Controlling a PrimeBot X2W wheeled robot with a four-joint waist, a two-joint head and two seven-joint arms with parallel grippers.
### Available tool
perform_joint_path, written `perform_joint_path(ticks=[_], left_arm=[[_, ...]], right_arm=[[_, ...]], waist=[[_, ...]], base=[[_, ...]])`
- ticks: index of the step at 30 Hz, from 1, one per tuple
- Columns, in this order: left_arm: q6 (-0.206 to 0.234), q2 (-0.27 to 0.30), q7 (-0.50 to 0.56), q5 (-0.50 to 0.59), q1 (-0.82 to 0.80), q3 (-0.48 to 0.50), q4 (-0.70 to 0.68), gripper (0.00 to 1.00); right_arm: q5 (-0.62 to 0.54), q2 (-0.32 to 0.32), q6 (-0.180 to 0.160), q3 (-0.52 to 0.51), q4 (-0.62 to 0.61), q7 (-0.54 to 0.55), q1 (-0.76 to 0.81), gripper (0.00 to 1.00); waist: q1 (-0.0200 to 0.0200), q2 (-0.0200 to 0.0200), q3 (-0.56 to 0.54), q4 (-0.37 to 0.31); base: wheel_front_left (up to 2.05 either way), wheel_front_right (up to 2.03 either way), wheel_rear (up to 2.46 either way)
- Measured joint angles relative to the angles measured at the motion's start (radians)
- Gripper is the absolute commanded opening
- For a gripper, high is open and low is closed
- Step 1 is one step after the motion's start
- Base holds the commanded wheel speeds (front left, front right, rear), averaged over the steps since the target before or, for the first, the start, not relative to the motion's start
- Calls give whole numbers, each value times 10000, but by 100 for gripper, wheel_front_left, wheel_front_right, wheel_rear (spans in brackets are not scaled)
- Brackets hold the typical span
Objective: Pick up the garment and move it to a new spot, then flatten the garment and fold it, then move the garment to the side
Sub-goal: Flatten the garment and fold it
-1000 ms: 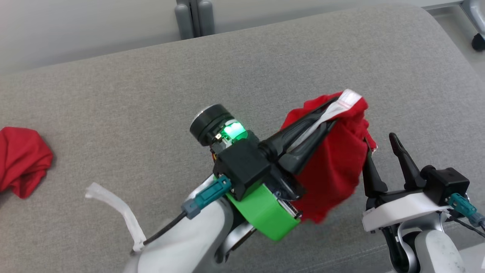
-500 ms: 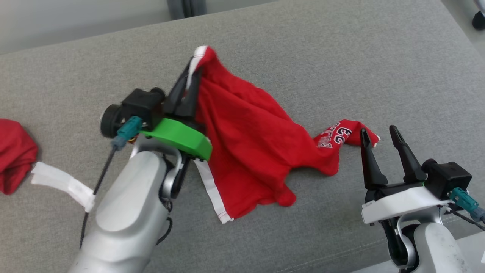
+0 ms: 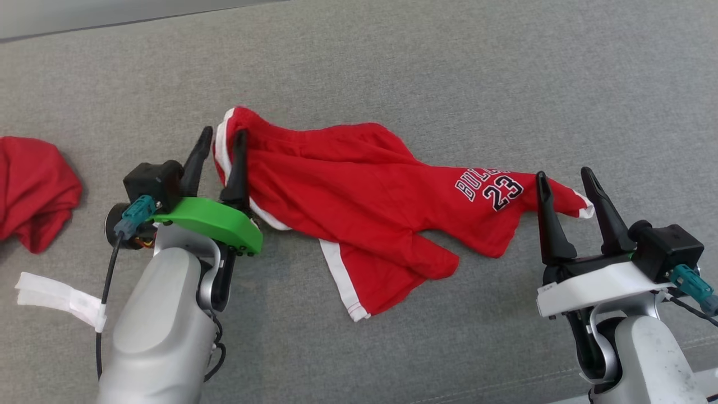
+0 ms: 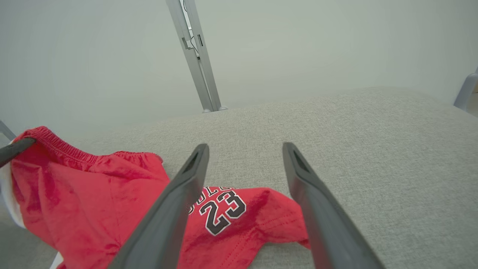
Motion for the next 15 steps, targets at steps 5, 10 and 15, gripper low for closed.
perform_joint_path(ticks=[5,10,15], left_arm=[[157,-121,-17,1081,601,437,-945,100],[431,-132,-15,1875,1623,1049,-2201,100],[462,40,-17,2316,2692,1394,-2964,100]], right_arm=[[-52,0,0,98,-27,6,-60,100],[-159,2,0,123,-38,88,19,100],[-238,-6,0,165,-94,196,263,100]], waist=[[0,0,-106,156],[0,0,-477,191],[0,0,-890,252]], base=[[0,0,0],[0,0,0],[0,0,0]])
